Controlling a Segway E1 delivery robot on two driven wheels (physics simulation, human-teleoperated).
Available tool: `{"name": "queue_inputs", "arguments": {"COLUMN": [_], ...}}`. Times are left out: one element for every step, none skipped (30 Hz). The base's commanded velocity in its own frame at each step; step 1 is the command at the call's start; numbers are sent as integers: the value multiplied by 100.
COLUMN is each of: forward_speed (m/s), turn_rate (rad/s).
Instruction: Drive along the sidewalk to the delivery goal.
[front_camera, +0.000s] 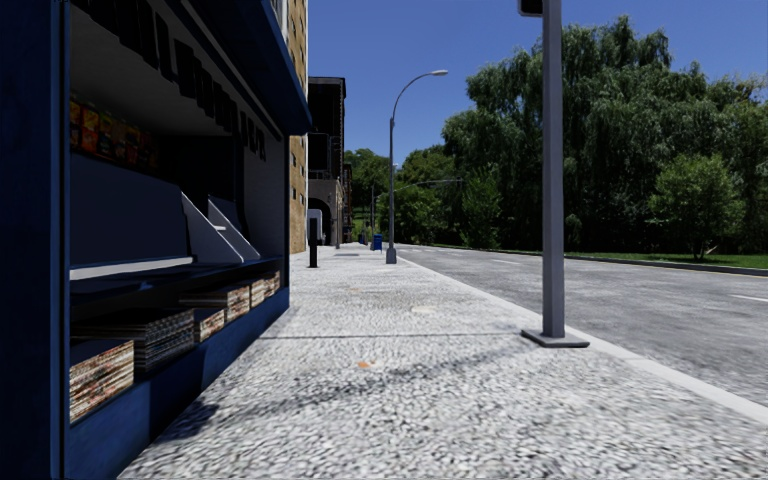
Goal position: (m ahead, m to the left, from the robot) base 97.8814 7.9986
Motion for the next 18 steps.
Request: {"name": "queue_inputs", "arguments": {"forward_speed": [44, 44, 44, 44, 44, 44, 53, 67, 67, 87, 119, 200, 200, 200, 200, 200, 200, 200], "turn_rate": [0, 0, 0, 0, 0, 0, 0, 0, 0, 0, 0, 0, 0, 0, 0, 0, 0, 0]}}
